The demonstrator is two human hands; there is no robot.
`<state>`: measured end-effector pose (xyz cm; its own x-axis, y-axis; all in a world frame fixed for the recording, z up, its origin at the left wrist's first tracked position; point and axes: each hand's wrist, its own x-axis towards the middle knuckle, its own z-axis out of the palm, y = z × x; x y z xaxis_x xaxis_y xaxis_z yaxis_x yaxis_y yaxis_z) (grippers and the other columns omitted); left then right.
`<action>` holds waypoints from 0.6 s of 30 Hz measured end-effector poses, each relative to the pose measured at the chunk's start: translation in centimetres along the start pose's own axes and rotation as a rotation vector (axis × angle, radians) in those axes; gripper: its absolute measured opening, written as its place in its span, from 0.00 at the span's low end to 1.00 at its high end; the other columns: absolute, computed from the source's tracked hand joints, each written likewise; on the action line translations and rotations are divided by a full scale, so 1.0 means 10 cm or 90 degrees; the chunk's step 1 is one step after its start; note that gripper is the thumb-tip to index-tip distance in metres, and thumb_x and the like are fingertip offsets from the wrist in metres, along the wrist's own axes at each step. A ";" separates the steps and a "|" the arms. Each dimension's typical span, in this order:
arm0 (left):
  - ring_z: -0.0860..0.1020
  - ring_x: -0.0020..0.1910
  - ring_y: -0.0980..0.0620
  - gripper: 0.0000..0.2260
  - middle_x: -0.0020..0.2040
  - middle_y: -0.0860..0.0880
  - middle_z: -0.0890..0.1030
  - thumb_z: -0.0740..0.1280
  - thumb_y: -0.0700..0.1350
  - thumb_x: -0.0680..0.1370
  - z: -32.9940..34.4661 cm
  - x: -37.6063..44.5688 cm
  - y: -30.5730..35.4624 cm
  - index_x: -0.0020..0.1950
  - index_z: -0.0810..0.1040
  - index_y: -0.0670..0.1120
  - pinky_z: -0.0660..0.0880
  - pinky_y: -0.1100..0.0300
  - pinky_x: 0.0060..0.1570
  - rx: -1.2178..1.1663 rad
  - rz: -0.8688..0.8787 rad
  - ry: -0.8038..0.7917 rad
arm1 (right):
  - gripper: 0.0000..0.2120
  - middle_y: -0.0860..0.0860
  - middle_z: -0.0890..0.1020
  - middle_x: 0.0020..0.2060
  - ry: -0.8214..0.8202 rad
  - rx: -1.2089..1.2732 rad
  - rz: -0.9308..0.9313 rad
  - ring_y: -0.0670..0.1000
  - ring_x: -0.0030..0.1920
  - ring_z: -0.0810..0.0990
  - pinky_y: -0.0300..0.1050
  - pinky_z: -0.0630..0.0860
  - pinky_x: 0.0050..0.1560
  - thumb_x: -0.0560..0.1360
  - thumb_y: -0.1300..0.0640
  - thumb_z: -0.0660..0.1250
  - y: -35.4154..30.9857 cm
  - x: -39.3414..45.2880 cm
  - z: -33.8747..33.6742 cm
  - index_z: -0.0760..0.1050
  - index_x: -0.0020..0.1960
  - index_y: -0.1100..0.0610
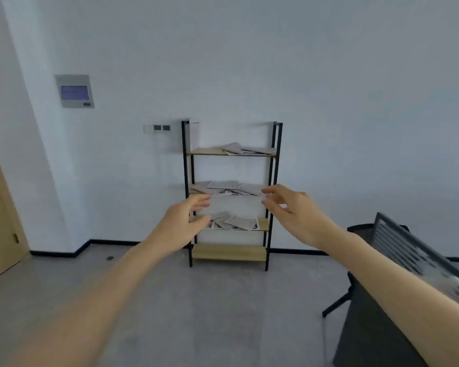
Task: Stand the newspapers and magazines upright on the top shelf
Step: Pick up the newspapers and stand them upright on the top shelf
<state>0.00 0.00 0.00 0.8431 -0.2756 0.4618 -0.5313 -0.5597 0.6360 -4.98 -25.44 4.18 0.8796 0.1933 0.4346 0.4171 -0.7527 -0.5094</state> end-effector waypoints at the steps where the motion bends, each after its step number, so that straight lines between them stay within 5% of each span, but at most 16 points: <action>1: 0.76 0.61 0.59 0.19 0.61 0.54 0.78 0.66 0.43 0.79 0.05 0.12 -0.14 0.70 0.71 0.49 0.72 0.61 0.61 -0.020 -0.010 -0.001 | 0.16 0.44 0.79 0.51 -0.004 0.015 0.008 0.47 0.55 0.77 0.38 0.71 0.55 0.81 0.52 0.58 0.11 0.15 0.11 0.71 0.66 0.53; 4: 0.76 0.56 0.66 0.17 0.55 0.59 0.79 0.66 0.43 0.79 0.14 0.49 -0.54 0.68 0.72 0.51 0.73 0.70 0.56 -0.042 -0.039 -0.002 | 0.14 0.43 0.81 0.52 -0.013 0.033 0.029 0.43 0.55 0.78 0.27 0.71 0.53 0.80 0.55 0.60 0.46 0.63 0.37 0.72 0.65 0.51; 7: 0.78 0.55 0.65 0.17 0.54 0.59 0.80 0.67 0.43 0.79 0.26 0.98 -0.95 0.68 0.73 0.50 0.74 0.67 0.56 -0.055 -0.048 -0.005 | 0.14 0.44 0.81 0.53 -0.008 0.063 0.039 0.40 0.54 0.77 0.19 0.68 0.48 0.80 0.56 0.60 0.80 1.18 0.56 0.72 0.64 0.52; 11: 0.78 0.55 0.62 0.17 0.54 0.56 0.81 0.66 0.43 0.79 0.40 1.72 -1.36 0.67 0.73 0.50 0.72 0.73 0.52 -0.053 -0.061 0.004 | 0.14 0.43 0.81 0.53 -0.010 0.071 0.054 0.38 0.55 0.77 0.23 0.70 0.51 0.80 0.55 0.60 1.29 1.85 0.75 0.72 0.65 0.52; 14: 0.78 0.54 0.62 0.16 0.53 0.56 0.82 0.66 0.44 0.79 0.62 2.26 -1.59 0.67 0.73 0.52 0.73 0.68 0.54 -0.046 -0.070 -0.010 | 0.15 0.44 0.81 0.55 -0.028 0.068 0.070 0.40 0.56 0.77 0.31 0.71 0.54 0.80 0.55 0.60 1.69 2.26 0.85 0.71 0.66 0.52; 18: 0.79 0.53 0.62 0.16 0.52 0.59 0.82 0.66 0.44 0.79 1.07 3.07 -1.98 0.66 0.73 0.54 0.74 0.65 0.55 -0.047 -0.080 -0.030 | 0.17 0.43 0.79 0.56 -0.037 0.069 0.093 0.40 0.56 0.76 0.28 0.73 0.51 0.79 0.55 0.61 2.42 2.86 0.96 0.69 0.68 0.51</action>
<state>37.29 -5.72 -5.07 0.9052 -0.2448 0.3475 -0.4250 -0.5338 0.7311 32.46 -32.13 -2.86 0.9431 0.1257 0.3079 0.3036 -0.7036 -0.6424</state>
